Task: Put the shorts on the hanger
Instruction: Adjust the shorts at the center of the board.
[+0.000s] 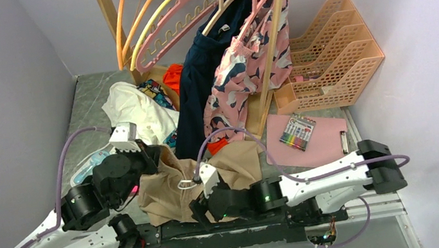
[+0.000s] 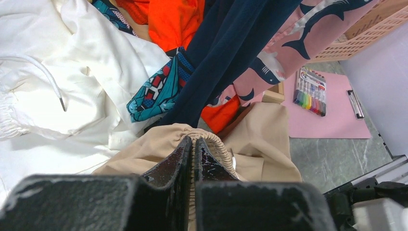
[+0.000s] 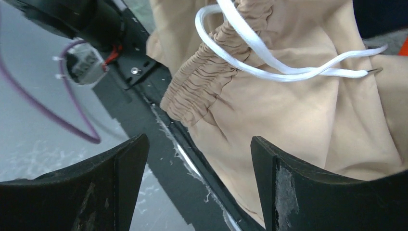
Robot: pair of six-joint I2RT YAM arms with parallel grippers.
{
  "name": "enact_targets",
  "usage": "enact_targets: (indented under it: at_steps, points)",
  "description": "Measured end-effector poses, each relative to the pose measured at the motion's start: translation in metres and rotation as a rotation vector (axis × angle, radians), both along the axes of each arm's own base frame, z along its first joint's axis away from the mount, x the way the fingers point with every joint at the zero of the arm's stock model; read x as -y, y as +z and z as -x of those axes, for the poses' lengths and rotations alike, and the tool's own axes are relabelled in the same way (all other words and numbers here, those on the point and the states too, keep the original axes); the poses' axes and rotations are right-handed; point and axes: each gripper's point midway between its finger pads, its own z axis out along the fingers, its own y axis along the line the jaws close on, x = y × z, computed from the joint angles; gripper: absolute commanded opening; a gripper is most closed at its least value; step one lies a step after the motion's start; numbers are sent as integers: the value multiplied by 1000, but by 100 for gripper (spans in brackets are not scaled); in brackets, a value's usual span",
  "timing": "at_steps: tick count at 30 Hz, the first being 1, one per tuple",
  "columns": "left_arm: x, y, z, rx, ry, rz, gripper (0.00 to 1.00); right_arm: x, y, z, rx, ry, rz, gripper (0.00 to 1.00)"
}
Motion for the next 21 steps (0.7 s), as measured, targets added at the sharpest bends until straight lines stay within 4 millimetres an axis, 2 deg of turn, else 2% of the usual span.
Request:
enact_targets:
  at_steps: [6, 9, 10, 12, 17, 18, 21]
  points:
    - [0, 0, -1, 1, 7, -3, 7, -9, -35, -7, 67, -76, 106, 82]
    - [-1, 0, -1, 2, 8, -2, 7, -11, -45, -13, 95, -103, 142, 77]
    - [-1, 1, -1, 4, 8, 0, 7, -12, -48, -14, 102, -109, 153, 72]
    - [-1, 1, -1, 5, 9, 1, 7, -12, -52, -15, 113, -112, 169, 56]
    - [-2, -2, -1, 3, 10, -1, 7, -9, -54, -18, 135, -123, 185, 6]
    - [-2, -4, -1, 1, 10, -5, 7, -7, -53, -19, 146, -124, 190, 0]
    - [-2, -6, -1, -1, 10, -12, 7, 1, -40, -27, 181, -138, 189, 0]
